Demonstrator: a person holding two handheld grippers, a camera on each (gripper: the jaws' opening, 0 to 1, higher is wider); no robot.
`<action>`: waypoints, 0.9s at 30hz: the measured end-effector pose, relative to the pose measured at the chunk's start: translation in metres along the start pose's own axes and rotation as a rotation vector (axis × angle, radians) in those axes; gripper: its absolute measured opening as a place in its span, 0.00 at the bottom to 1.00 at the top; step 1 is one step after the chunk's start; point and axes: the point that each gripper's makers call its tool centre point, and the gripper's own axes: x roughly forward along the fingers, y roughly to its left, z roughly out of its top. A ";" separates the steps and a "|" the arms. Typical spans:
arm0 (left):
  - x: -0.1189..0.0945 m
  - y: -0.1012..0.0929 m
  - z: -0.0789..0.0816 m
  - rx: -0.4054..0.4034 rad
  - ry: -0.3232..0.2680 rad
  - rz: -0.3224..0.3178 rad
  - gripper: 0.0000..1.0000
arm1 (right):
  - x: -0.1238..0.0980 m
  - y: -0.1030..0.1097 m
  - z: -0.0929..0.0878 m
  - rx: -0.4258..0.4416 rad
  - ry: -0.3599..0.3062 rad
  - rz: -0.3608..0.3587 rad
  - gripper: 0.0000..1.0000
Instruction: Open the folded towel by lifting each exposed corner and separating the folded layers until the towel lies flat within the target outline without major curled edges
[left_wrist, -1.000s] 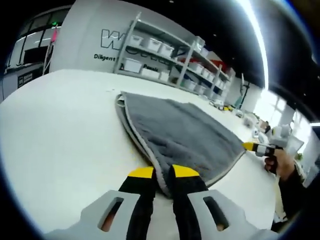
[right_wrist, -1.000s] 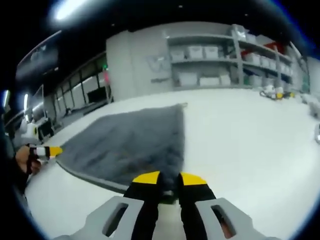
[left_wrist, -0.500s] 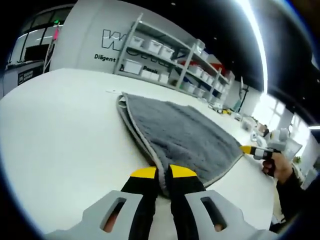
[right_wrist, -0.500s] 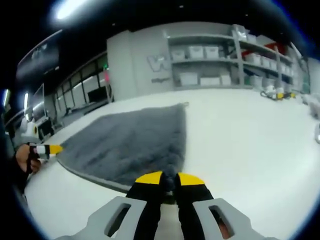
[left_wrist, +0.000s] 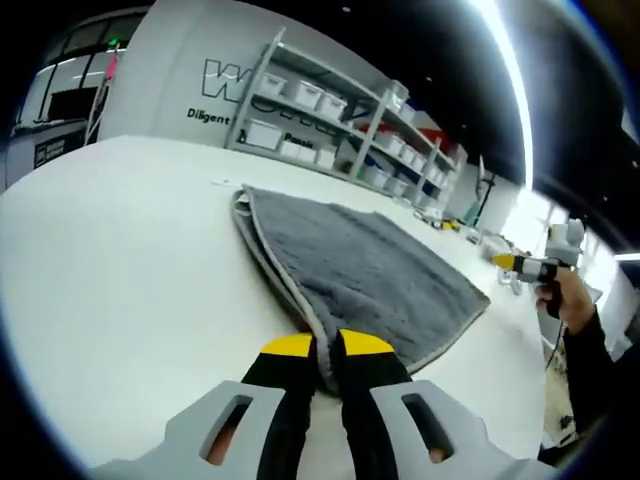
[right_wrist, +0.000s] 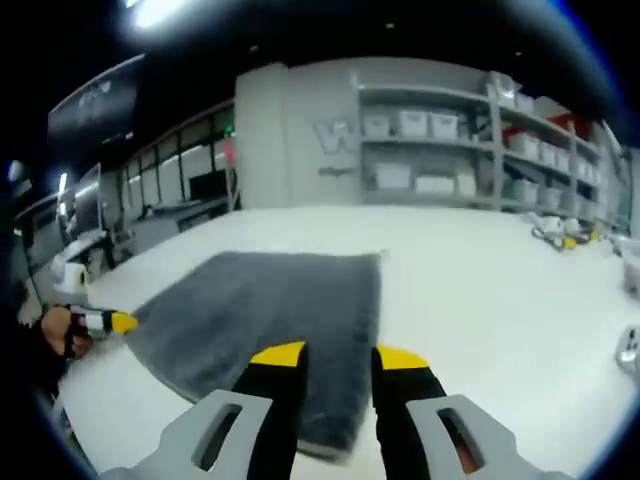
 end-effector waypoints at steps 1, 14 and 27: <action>0.000 0.000 0.000 -0.002 0.000 -0.002 0.07 | 0.002 0.000 0.006 -0.003 -0.004 0.002 0.26; 0.001 0.001 0.001 -0.026 0.009 -0.026 0.06 | 0.053 0.025 0.071 -0.139 0.043 0.084 0.38; 0.005 0.004 0.004 -0.035 0.023 -0.037 0.05 | 0.087 0.043 0.116 -0.249 0.083 0.136 0.53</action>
